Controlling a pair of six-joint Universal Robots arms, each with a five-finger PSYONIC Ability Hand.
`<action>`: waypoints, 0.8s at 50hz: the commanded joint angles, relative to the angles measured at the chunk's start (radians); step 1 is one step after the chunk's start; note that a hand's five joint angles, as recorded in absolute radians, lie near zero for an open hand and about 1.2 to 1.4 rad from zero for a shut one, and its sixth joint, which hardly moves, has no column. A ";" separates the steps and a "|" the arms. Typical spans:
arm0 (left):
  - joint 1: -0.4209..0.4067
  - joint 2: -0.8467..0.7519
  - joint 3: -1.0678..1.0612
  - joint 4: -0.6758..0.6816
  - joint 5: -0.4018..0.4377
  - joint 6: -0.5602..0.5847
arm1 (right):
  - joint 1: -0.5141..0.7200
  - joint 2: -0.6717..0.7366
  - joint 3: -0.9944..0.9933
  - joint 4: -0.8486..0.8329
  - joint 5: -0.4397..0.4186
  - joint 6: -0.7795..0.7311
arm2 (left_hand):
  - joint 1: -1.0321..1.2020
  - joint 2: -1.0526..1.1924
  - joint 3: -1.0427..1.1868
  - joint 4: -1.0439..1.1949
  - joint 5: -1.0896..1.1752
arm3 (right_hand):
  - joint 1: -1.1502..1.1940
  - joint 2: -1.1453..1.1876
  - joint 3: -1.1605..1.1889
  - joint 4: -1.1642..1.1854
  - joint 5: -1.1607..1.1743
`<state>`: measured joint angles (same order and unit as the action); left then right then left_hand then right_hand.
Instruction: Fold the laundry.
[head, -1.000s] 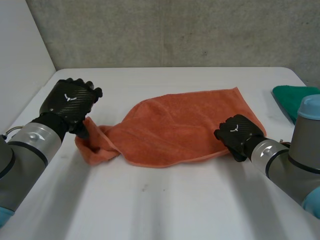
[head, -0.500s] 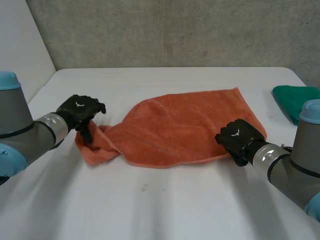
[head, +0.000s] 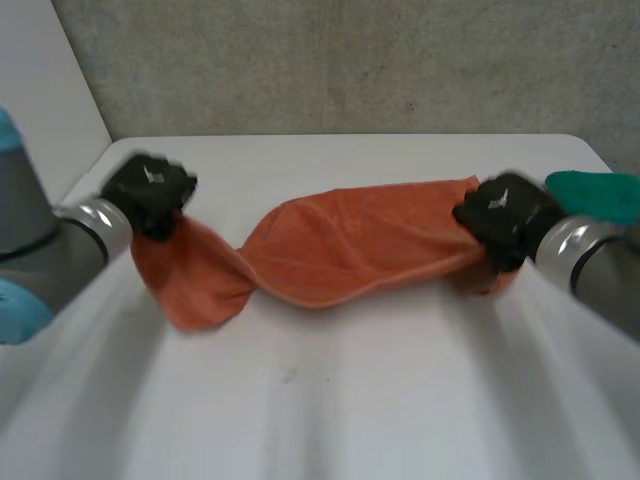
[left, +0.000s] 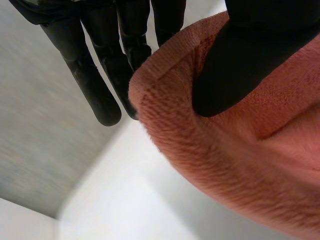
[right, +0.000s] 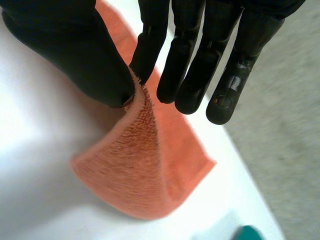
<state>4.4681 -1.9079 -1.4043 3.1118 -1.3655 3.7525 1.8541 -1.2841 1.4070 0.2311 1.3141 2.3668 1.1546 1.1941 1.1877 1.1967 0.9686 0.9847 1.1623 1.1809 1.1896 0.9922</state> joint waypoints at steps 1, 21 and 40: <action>-0.007 0.341 -0.048 -0.007 0.002 -0.149 | -0.003 -0.047 -0.281 0.247 -0.001 0.005 | 0.242 0.202 0.209 0.200 0.253 | 0.412 0.234 0.215 0.207 0.230; -0.047 0.245 -0.136 -0.016 -0.003 -0.235 | -0.119 0.137 -0.148 0.168 -0.076 0.206 | 0.242 0.202 0.209 0.200 0.253 | 0.412 0.234 0.215 0.207 0.230; -0.056 0.098 -0.065 0.008 -0.009 -0.241 | -0.200 0.080 0.165 -0.018 -0.095 0.575 | 0.242 0.202 0.209 0.200 0.253 | -0.301 -0.478 -0.497 -0.506 -0.483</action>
<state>4.4057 -1.7954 -1.4868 3.1109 -1.3725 3.5160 1.6892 -1.1480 1.4355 0.2780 1.2264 2.8218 1.1546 1.1961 1.1889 1.2009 0.9686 0.6561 0.7520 0.7520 0.7516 0.5900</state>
